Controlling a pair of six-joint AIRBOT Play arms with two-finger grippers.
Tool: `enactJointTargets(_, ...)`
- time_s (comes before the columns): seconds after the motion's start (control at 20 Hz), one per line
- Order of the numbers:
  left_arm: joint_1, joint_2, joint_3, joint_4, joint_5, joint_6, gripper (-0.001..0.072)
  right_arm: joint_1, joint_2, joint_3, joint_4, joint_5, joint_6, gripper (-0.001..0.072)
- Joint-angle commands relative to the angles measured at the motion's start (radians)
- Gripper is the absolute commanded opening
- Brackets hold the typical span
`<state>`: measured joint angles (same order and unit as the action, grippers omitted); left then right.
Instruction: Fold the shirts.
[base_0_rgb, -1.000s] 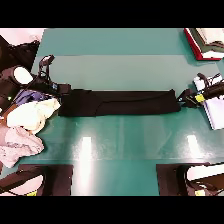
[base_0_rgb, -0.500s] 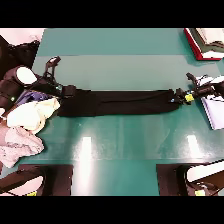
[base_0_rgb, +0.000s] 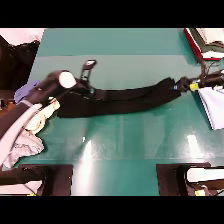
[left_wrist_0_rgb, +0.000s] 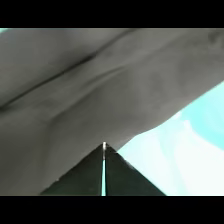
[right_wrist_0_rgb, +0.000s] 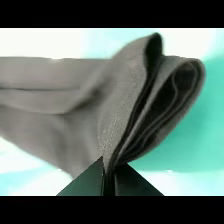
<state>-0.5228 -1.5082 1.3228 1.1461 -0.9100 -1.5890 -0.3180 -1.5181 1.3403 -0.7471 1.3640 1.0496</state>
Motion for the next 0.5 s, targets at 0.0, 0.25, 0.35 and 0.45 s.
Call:
enactJointTargets(0.0,-0.093,-0.206,0.188,-0.003,0.0,-0.005,0.0024,0.066,0.106,0.115,0.048,0.047,0.037,0.0017)
enactJointTargets(0.25,-0.108,-0.403,0.395,-0.001,-0.033,-0.054,0.0024,0.223,0.15,0.26,0.047,0.06,0.145,0.0017)
enactJointTargets(0.35,-0.108,-0.433,0.42,0.002,-0.034,-0.065,0.0024,0.291,0.15,0.283,0.045,0.046,0.166,0.0017)
enactJointTargets(0.45,-0.108,-0.434,0.421,0.024,-0.034,-0.064,0.0025,0.349,0.15,0.286,0.046,0.022,0.182,0.0017)
